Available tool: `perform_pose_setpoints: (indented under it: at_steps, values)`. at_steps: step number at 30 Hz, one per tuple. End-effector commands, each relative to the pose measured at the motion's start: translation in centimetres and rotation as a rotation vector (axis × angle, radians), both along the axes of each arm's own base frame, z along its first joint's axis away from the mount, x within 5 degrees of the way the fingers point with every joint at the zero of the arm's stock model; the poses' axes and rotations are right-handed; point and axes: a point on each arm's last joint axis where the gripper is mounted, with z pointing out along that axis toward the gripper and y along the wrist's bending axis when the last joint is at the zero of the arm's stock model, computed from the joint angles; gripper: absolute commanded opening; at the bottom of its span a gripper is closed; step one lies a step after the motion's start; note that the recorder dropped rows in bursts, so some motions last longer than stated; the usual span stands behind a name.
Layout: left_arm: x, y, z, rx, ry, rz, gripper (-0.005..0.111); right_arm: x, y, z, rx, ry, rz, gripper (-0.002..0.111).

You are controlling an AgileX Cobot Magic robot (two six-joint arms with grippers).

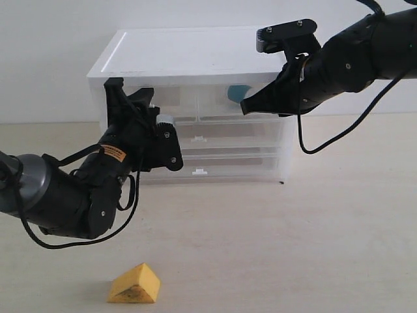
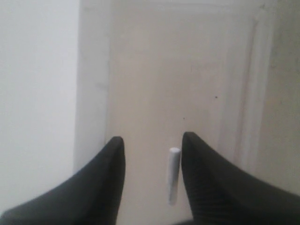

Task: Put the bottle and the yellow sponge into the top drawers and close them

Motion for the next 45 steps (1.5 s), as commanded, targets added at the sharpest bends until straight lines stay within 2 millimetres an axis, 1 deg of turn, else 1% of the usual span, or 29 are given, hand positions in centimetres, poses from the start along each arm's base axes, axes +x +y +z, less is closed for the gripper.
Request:
perform_pose_setpoints:
  at_steps: [1, 3, 7, 10, 11, 17, 21, 29, 37, 42, 44, 45]
  values:
    - [0.4, 0.1, 0.3, -0.021, -0.015, 0.020, 0.034, 0.4, 0.1, 0.5, 0.014, -0.058, 0.020, 0.000]
    - [0.4, 0.1, 0.3, -0.021, -0.015, 0.020, 0.029, 0.4, 0.1, 0.5, 0.014, -0.058, 0.020, 0.000]
    - [0.4, 0.1, 0.3, -0.021, -0.015, 0.020, 0.013, 0.4, 0.1, 0.5, 0.014, -0.058, 0.020, 0.000]
    - [0.4, 0.1, 0.3, -0.021, -0.015, 0.020, 0.005, 0.4, 0.1, 0.5, 0.013, -0.056, 0.020, 0.000]
    - [0.4, 0.1, 0.3, -0.021, -0.015, 0.020, 0.004, 0.4, 0.1, 0.5, 0.013, -0.056, 0.020, 0.000]
    - [0.7, 0.2, 0.4, -0.030, -0.017, 0.030, 0.004, 0.4, 0.1, 0.5, 0.012, -0.054, 0.019, 0.000]
    - [1.1, 0.4, 0.8, -0.062, -0.016, 0.076, 0.004, 0.4, 0.1, 0.5, 0.011, -0.053, 0.019, 0.000]
    - [0.9, 0.5, 0.7, -0.050, -0.021, 0.102, 0.004, 0.4, 0.1, 0.5, 0.011, -0.053, 0.019, 0.000]
    - [-0.5, 0.0, -0.4, 0.014, 0.015, 0.087, 0.004, 0.4, 0.1, 0.6, 0.017, -0.062, 0.022, 0.000]
    - [-0.5, 0.2, -0.5, 0.004, 0.027, 0.121, 0.004, 0.4, 0.1, 0.6, 0.017, -0.062, 0.022, 0.000]
    - [-0.8, -0.1, -0.5, 0.004, 0.032, 0.128, 0.004, 0.5, 0.2, 0.3, 0.016, -0.060, 0.023, 0.000]
    - [-1.1, -0.6, -0.5, 0.001, 0.034, 0.119, 0.004, 0.6, 0.2, -0.1, 0.012, -0.051, 0.023, 0.000]
